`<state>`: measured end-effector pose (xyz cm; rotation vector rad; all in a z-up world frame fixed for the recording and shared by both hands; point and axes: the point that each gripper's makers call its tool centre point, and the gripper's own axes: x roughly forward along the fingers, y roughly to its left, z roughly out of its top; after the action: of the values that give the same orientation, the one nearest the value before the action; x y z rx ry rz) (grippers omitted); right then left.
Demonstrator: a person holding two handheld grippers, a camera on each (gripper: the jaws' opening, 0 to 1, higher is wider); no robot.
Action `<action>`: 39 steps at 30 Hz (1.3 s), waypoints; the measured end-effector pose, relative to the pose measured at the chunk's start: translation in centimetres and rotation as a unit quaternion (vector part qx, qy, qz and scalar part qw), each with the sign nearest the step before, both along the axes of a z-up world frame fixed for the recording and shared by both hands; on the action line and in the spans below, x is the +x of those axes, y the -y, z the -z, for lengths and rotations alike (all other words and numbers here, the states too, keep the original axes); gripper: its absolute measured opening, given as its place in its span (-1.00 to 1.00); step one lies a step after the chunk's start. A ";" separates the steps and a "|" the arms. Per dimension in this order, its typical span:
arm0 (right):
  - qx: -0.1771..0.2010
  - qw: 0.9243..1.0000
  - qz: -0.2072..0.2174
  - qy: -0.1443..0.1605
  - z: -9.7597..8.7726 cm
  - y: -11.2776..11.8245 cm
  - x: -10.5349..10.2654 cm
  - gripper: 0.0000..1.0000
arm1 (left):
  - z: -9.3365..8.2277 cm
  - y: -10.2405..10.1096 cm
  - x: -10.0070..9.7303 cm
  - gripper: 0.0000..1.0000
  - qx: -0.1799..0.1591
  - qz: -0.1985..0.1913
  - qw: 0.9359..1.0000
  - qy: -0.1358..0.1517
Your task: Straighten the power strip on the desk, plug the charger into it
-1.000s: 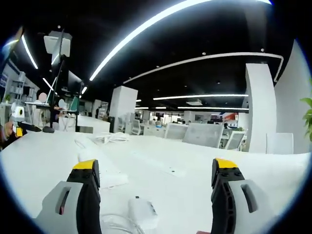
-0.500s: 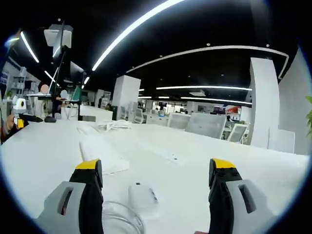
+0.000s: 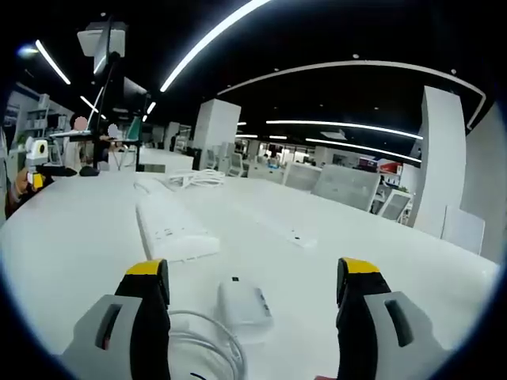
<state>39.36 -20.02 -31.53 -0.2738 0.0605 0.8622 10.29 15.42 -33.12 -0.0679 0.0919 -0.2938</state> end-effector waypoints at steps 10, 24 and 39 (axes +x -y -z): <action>-0.004 0.999 -0.006 -0.040 0.9 0.1 -0.1 0.69 | 0.1 0.0 0.0 0.99 0.000 0.001 1.000 0.000; -0.018 0.996 -0.010 -0.083 2.0 0.4 -0.7 0.64 | 0.2 0.1 0.0 0.99 0.000 0.001 1.000 -0.001; -0.008 0.994 0.002 -0.109 2.3 0.6 -0.7 0.51 | 0.2 0.1 0.0 0.99 -0.003 0.002 1.000 -0.001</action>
<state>38.66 -20.67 -33.81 -0.1934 0.2721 0.8862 10.25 15.28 -33.35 -0.0743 0.0938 -0.2979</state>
